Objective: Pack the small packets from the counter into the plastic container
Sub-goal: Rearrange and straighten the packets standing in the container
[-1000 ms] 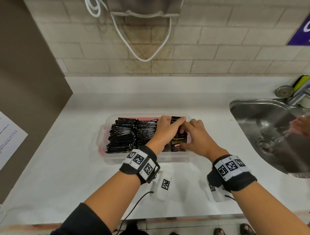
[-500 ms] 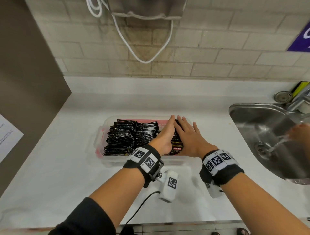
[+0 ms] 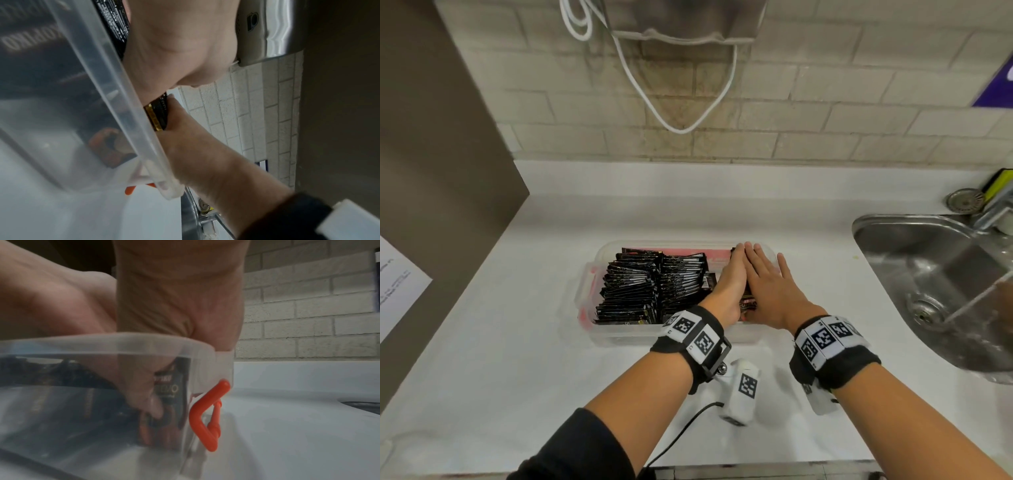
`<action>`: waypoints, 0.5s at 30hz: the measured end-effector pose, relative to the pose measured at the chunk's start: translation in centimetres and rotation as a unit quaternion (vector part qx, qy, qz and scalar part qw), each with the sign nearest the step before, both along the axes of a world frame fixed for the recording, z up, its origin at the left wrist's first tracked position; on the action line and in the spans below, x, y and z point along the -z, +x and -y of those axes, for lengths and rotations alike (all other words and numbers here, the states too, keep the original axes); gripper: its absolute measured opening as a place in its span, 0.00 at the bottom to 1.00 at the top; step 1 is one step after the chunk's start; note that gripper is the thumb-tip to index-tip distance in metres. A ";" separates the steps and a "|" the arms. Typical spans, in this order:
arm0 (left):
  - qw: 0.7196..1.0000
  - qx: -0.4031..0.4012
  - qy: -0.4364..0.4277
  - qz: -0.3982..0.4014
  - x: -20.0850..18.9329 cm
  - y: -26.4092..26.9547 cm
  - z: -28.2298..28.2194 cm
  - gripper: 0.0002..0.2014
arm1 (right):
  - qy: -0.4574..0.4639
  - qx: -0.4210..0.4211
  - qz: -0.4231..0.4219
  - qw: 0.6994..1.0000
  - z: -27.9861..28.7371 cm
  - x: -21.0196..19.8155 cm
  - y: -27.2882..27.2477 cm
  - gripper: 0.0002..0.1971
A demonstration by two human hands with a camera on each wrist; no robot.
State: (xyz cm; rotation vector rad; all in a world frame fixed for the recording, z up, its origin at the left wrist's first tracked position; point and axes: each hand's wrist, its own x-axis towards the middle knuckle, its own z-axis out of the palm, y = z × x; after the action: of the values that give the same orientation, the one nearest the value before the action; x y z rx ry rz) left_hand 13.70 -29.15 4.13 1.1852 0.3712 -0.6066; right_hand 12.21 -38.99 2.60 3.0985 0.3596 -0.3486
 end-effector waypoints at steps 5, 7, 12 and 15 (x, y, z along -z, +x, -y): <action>0.999 0.004 -0.019 -0.028 0.8 0.5 0.0 0.23 | 0.028 -0.001 -0.007 1.000 0.3 -0.1 0.1 0.62; 0.999 0.002 -0.024 -0.027 0.8 0.5 -0.1 0.23 | 0.048 -0.002 -0.010 0.999 0.4 -0.1 0.2 0.63; 1.000 0.000 -0.021 -0.015 0.6 0.6 -0.2 0.25 | 0.099 -0.005 0.005 0.995 0.8 0.3 0.2 0.61; 1.000 0.002 -0.020 -0.016 0.0 0.7 -0.4 0.25 | 0.123 -0.008 0.012 0.992 1.0 0.6 0.3 0.58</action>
State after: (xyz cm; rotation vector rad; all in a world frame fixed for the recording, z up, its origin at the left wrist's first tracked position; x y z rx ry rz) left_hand 14.39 -28.71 4.11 1.1393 0.3810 -0.6346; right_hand 12.49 -39.98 2.03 3.3333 0.4602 -0.2857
